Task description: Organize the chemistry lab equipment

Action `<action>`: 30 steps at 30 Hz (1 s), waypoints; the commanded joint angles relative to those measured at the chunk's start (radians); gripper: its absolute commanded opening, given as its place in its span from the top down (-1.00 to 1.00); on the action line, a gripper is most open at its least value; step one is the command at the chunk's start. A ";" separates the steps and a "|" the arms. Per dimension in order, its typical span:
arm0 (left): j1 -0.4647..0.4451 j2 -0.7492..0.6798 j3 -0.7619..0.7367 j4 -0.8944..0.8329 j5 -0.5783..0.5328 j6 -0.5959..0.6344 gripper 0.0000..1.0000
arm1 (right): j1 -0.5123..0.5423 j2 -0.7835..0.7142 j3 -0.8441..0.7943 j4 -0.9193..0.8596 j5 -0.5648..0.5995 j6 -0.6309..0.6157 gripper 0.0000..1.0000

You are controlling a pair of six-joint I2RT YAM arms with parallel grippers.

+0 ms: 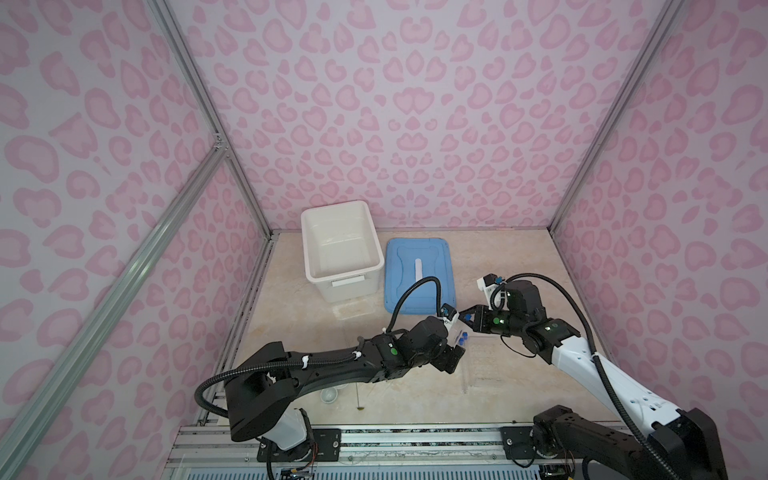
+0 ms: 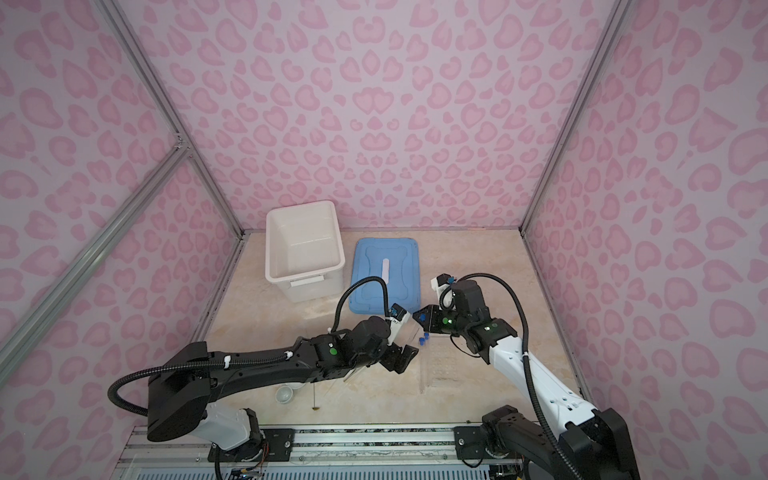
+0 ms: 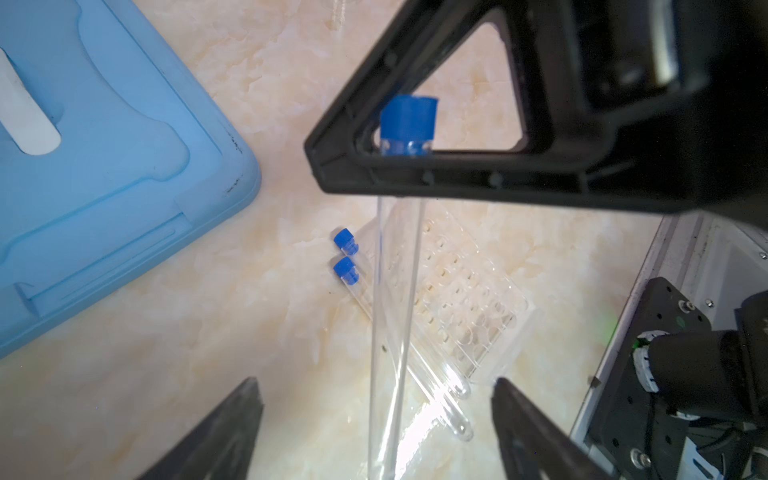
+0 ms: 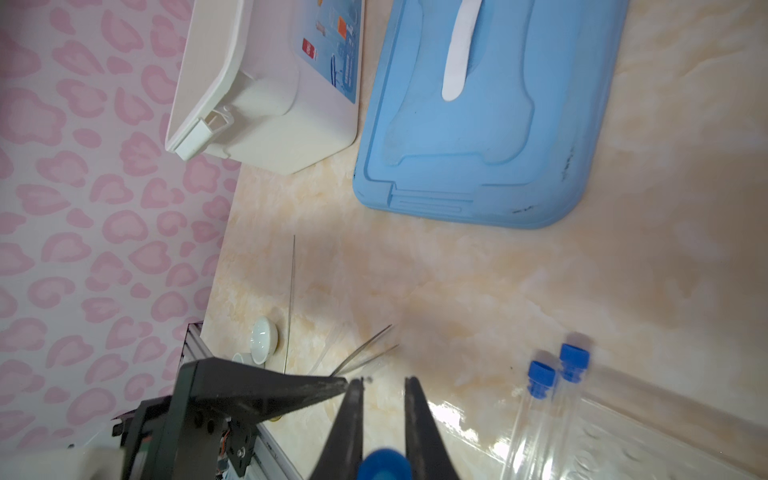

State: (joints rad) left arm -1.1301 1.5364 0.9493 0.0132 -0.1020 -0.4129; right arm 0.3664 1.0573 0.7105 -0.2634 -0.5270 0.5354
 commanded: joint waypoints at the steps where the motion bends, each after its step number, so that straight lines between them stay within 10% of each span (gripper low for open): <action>1: 0.000 -0.049 0.023 0.022 0.049 -0.028 -0.96 | 0.004 -0.073 -0.001 -0.071 0.187 -0.085 0.71; 12: 0.000 -0.067 0.113 -0.026 0.098 -0.070 -0.95 | 0.066 -0.443 -0.156 -0.037 0.734 -0.275 0.72; 30: 0.000 0.093 0.156 -0.025 0.151 -0.120 -0.95 | 0.121 -0.566 -0.361 0.205 0.822 -0.330 0.74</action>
State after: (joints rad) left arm -1.1305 1.6135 1.0904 -0.0139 0.0311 -0.5140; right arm 0.4744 0.4850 0.3603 -0.1303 0.2699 0.2234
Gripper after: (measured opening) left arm 0.979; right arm 0.153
